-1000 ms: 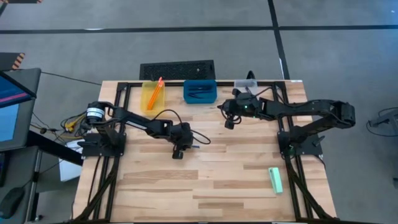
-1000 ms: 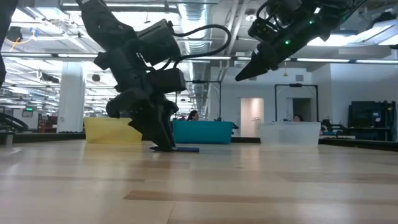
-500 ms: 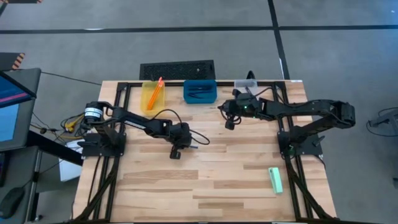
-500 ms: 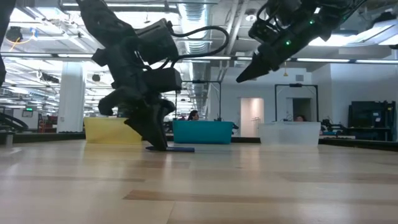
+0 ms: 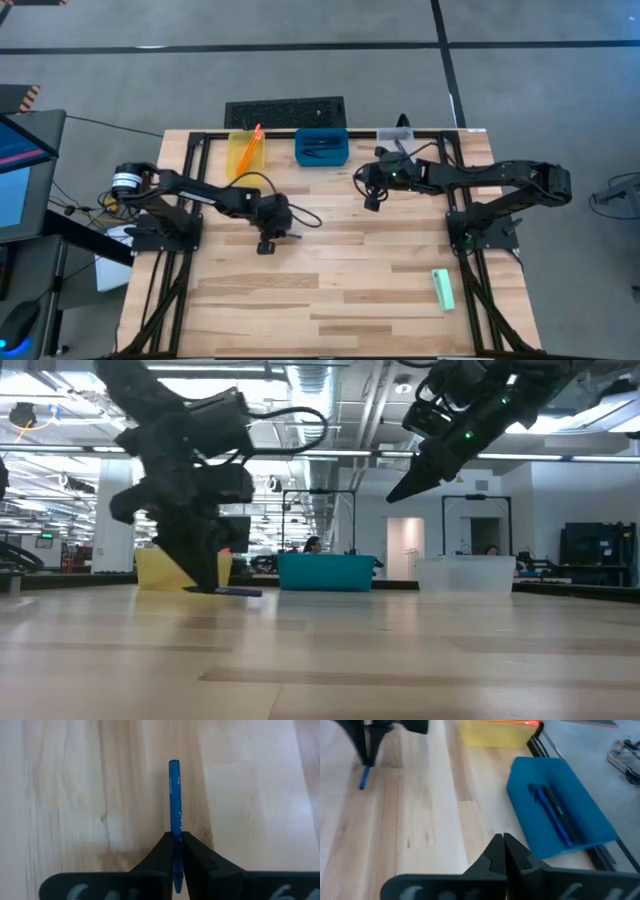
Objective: Sort crayons/erasers/pens/pencils in bins
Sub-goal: Put the blue crayon into the transparent white bin
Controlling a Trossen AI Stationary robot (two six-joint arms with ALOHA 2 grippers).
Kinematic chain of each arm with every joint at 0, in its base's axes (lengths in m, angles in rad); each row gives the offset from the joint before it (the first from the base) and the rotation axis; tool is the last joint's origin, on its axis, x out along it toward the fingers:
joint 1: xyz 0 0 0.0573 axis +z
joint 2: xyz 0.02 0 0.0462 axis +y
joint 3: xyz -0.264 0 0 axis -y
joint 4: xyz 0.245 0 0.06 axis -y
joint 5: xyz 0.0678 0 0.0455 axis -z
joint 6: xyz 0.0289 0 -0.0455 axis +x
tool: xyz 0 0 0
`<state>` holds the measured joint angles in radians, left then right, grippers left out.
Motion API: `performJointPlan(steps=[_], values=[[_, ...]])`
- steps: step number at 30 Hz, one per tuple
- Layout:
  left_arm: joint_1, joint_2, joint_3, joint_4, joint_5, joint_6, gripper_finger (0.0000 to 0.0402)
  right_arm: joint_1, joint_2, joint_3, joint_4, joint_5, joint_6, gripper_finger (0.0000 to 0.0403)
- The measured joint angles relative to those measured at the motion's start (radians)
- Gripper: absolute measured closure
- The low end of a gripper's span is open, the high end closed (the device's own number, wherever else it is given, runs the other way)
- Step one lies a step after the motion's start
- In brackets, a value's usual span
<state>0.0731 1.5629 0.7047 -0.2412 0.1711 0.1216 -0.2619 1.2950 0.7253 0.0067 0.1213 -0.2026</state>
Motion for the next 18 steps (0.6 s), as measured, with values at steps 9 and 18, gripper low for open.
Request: performJointPlan(steps=[9, 18], values=[[0.008, -0.171, -0.249, 0.389, -0.019, -0.089, 0.0392, -0.014, 0.012, -0.258, 0.416, -0.264, 0.13, 0.0401], [0.094, -0.217, -0.423, 1.067, -0.019, -0.196, 0.0391, 0.061, 0.236, -0.342, 0.962, -0.326, 0.331, 0.0398]])
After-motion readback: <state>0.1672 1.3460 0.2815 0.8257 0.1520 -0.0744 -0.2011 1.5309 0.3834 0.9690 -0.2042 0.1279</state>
